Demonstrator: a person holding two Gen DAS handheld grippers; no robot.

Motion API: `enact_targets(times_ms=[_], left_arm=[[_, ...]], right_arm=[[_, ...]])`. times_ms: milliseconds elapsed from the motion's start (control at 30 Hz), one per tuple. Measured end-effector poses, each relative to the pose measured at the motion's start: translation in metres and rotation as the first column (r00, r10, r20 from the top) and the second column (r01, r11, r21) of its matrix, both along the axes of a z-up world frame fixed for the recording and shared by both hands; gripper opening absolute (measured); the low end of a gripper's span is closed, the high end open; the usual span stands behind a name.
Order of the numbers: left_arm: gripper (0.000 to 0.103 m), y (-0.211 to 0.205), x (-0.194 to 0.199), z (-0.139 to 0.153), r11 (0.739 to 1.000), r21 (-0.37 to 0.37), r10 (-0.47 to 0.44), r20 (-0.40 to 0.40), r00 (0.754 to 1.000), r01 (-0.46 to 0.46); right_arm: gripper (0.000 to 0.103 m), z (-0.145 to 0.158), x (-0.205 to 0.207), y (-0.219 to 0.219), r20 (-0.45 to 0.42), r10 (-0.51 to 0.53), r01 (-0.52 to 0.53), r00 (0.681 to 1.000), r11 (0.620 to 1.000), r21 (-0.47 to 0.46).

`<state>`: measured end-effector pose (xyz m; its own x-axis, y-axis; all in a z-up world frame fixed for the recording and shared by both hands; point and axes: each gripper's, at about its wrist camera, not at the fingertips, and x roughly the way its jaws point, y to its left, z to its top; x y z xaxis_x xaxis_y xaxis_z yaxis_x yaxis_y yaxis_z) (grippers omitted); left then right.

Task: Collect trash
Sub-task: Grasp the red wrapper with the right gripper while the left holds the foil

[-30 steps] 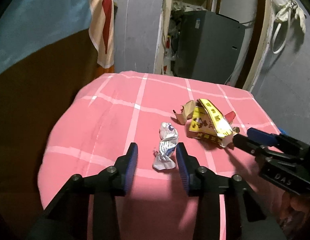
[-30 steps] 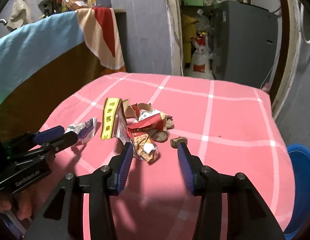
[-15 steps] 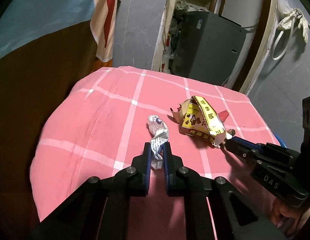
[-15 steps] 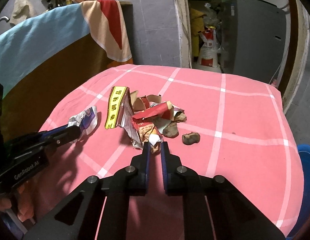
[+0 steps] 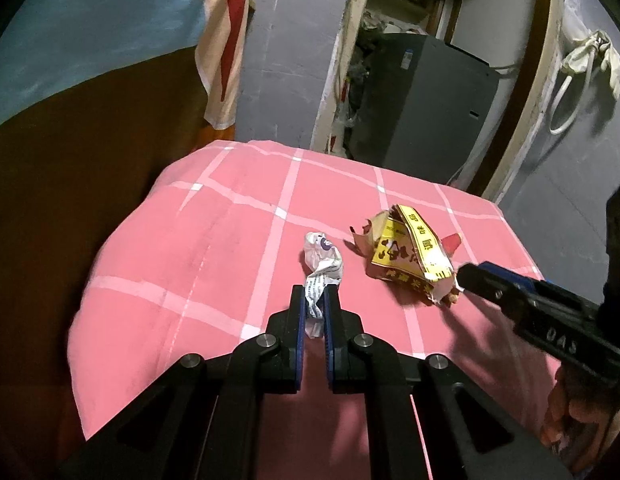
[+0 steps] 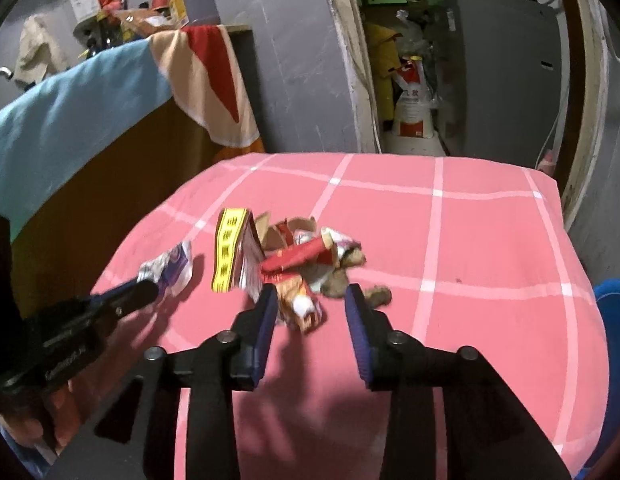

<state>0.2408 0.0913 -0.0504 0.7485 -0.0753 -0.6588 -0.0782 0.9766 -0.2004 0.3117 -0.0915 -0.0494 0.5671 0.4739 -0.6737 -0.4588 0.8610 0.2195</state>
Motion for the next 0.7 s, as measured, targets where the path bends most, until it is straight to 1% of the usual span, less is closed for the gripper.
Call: enact_targets(times_ms=[167, 233, 400, 500, 567, 633, 700], left_arm=[[0.006, 0.003, 0.001, -0.001, 1.000, -0.013, 0.009, -0.004, 1.000, -0.009], [0.006, 0.004, 0.001, -0.001, 1.000, -0.015, 0.011, -0.004, 1.000, -0.011], [0.006, 0.007, 0.000, -0.001, 1.000, -0.022, 0.015, -0.005, 1.000, -0.016], [0.006, 0.008, -0.002, -0.001, 0.999, -0.025, 0.020, -0.006, 1.000, -0.020], [0.006, 0.007, -0.003, -0.001, 0.999, -0.027, 0.022, -0.007, 1.000, -0.022], [0.006, 0.008, -0.003, -0.001, 0.999, -0.027, 0.022, -0.007, 1.000, -0.022], [0.006, 0.008, -0.004, -0.001, 0.999, -0.028, 0.022, -0.006, 1.000, -0.022]], right_arm=[[0.039, 0.000, 0.017, 0.013, -0.018, 0.004, -0.004, 1.000, 1.000, -0.001], [0.043, -0.002, 0.022, 0.020, -0.031, 0.013, -0.013, 0.999, 1.000, -0.001], [0.043, -0.008, 0.021, 0.032, -0.046, 0.041, -0.042, 0.998, 0.999, -0.026], [0.043, -0.011, 0.014, 0.038, -0.037, 0.064, -0.066, 0.997, 0.996, -0.055], [0.041, -0.012, 0.012, 0.036, -0.036, 0.068, -0.070, 0.997, 0.996, -0.054], [0.031, -0.012, 0.011, 0.034, -0.038, 0.074, -0.076, 0.996, 0.996, -0.047], [0.029, -0.013, 0.008, 0.034, -0.034, 0.078, -0.080, 0.996, 0.996, -0.050]])
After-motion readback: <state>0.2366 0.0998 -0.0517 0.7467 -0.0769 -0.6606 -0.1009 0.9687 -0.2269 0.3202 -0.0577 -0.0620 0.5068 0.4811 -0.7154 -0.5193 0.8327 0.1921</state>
